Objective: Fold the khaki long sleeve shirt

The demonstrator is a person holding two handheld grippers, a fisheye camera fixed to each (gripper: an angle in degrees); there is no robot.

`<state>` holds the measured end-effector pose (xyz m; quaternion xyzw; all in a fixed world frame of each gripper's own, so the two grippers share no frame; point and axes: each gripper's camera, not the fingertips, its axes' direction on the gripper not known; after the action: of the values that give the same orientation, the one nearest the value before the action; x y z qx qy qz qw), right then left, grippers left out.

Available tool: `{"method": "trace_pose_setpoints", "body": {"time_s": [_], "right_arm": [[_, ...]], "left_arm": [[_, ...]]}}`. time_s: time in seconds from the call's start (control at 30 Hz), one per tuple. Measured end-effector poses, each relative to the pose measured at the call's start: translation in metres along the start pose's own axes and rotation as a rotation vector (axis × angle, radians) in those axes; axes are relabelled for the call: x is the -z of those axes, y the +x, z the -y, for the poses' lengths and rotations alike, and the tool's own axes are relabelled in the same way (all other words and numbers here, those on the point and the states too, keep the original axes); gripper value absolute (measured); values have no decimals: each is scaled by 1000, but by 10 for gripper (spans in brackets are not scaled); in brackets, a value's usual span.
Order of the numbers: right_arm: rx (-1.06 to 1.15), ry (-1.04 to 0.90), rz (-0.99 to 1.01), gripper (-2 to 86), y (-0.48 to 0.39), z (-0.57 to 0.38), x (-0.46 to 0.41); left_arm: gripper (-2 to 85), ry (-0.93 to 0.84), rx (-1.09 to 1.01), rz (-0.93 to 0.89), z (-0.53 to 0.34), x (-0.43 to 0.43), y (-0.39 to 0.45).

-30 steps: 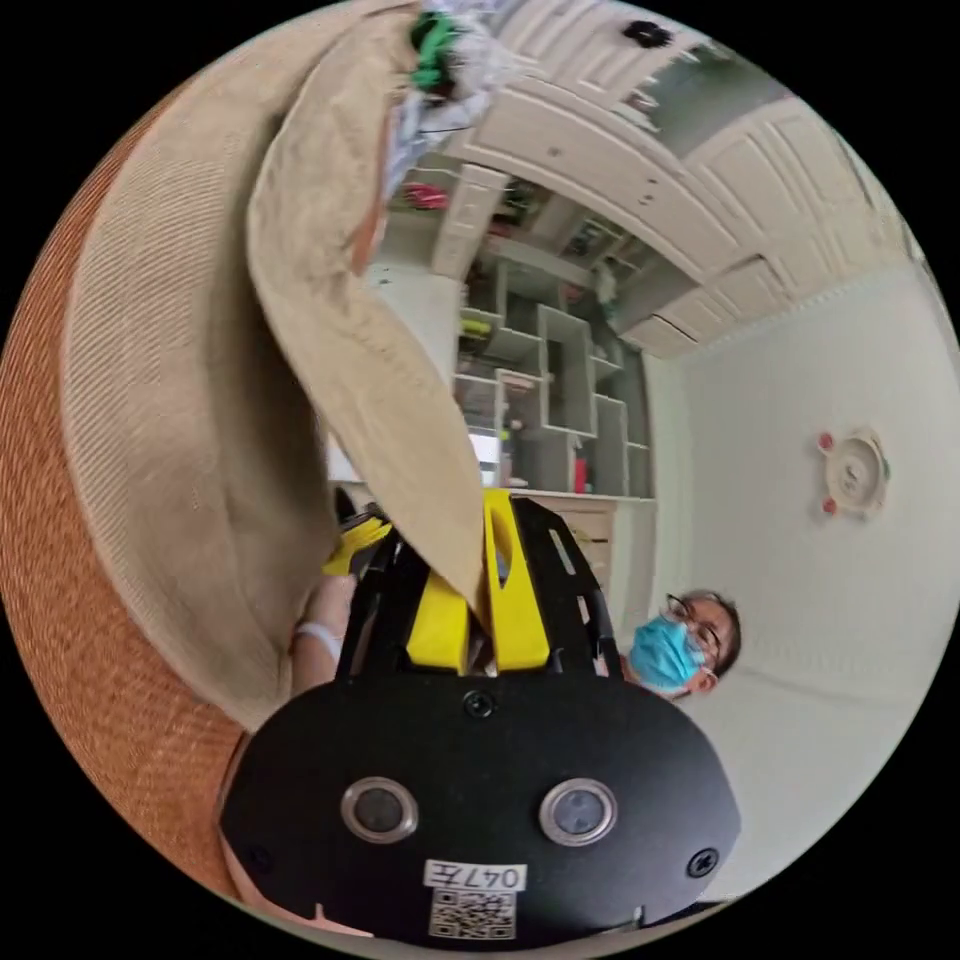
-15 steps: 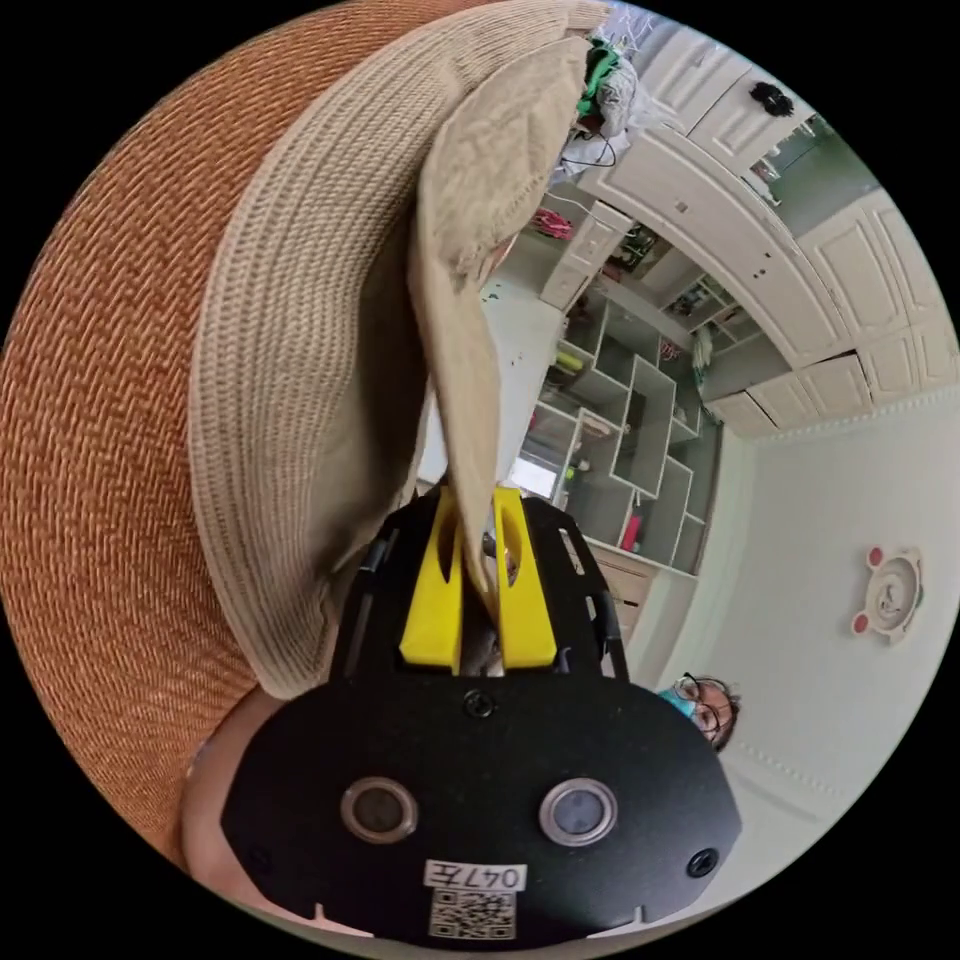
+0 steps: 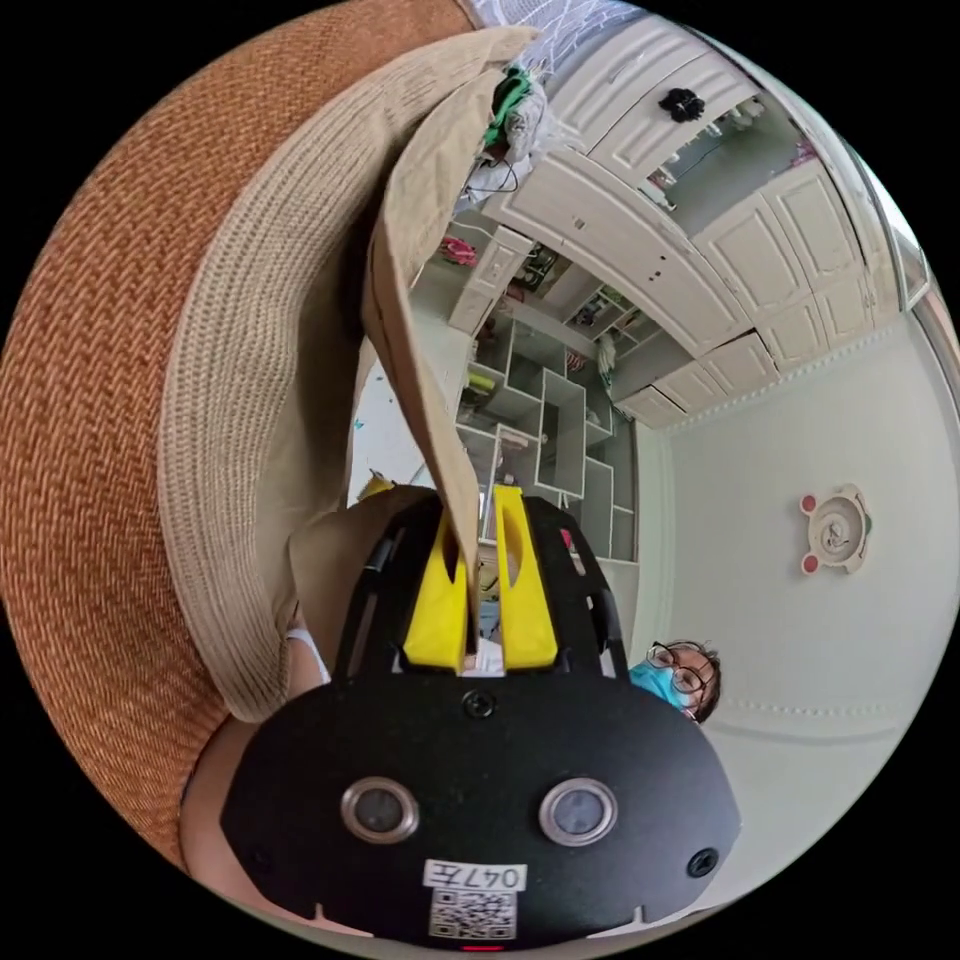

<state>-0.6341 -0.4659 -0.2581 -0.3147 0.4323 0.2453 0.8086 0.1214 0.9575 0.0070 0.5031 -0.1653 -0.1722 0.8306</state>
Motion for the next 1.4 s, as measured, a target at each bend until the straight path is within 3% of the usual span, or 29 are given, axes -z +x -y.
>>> {"method": "trace_pose_setpoints", "body": {"time_s": [0.17,0.27,0.4,0.57,0.77,0.9,0.97,1.07,1.2,1.3,1.4], "right_arm": [[348,42,-191,133,-67,-17,-16],[429,8,-227,111,-80,-6,-16],[480,-166,-18,6,-97,2,-40],[347,-113,122,-9,-118,-1,-34],[1,-11,396,-9,-93,2,-22],[-38,-5,366,-9,-97,13,-23],[-52,-38,283,-9,-101,26,-23],[-73,-123,118,-9,-105,45,-32],[-94,-177,-14,-9,-108,67,-43],[-141,-133,14,-9,-103,82,-40],[-173,7,346,-9,-93,92,-29]], "left_arm": [[72,-69,56,-49,-15,-36,21],[58,-83,57,-74,-24,-55,37],[42,-59,6,-45,-33,-67,66],[74,-41,-154,484,-58,-90,150],[18,-34,-371,844,-61,-154,229],[-1,-80,-570,985,-76,-213,278],[-2,-155,-687,1215,-99,-264,311],[8,-274,-600,1445,-111,-309,311],[50,-256,-440,1445,-105,-309,291],[65,-118,-374,1280,-107,-281,306],[54,-59,-447,1321,-128,-276,343]]}}
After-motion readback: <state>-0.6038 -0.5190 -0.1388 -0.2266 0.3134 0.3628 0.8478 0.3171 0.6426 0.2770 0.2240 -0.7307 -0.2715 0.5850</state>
